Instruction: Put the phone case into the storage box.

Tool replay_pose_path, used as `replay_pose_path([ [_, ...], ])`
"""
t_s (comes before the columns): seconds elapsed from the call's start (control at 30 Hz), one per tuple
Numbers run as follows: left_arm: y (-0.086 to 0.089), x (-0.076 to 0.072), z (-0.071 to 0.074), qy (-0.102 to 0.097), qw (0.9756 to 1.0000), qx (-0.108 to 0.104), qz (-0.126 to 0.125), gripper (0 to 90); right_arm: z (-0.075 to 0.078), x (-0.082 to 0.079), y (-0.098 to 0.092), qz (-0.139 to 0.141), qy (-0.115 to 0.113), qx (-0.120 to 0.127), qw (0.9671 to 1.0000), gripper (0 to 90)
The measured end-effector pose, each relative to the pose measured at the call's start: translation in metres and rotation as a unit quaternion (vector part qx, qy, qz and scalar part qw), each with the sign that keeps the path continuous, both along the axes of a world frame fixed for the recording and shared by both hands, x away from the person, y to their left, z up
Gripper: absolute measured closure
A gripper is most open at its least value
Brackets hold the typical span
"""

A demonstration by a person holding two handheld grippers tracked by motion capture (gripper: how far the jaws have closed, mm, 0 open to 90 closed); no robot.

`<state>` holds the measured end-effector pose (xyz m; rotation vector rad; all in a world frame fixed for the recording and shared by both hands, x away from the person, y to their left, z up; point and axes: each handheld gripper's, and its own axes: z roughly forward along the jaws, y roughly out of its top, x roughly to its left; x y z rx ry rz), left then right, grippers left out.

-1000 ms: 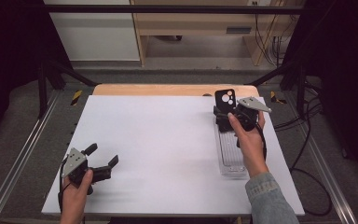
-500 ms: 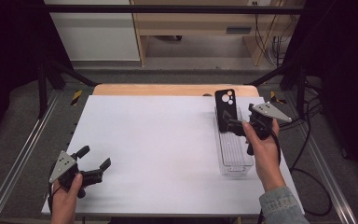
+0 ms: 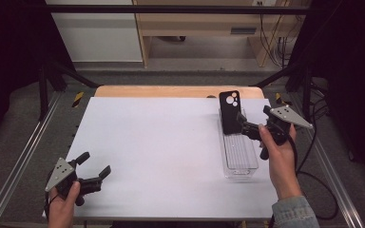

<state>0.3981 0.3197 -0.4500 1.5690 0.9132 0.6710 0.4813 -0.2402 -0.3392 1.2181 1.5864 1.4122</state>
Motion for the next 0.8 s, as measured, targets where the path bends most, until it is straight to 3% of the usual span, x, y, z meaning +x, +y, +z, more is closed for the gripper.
replay_pose_path([
  [0.23,0.005,0.0,0.0,0.001,0.9999,-0.012,0.009,2.4,0.004,-0.008,-0.01,-0.011,-0.005,-0.001,0.9999,2.9],
  [0.5,0.003,0.001,-0.001,0.003,1.0,-0.008,0.003,2.4,0.009,-0.017,-0.021,-0.031,-0.011,0.0,0.9995,3.2],
  [0.8,0.003,0.001,-0.002,0.006,0.9999,-0.007,0.006,2.5,0.007,-0.025,-0.033,-0.031,-0.014,-0.003,0.9994,2.9],
])
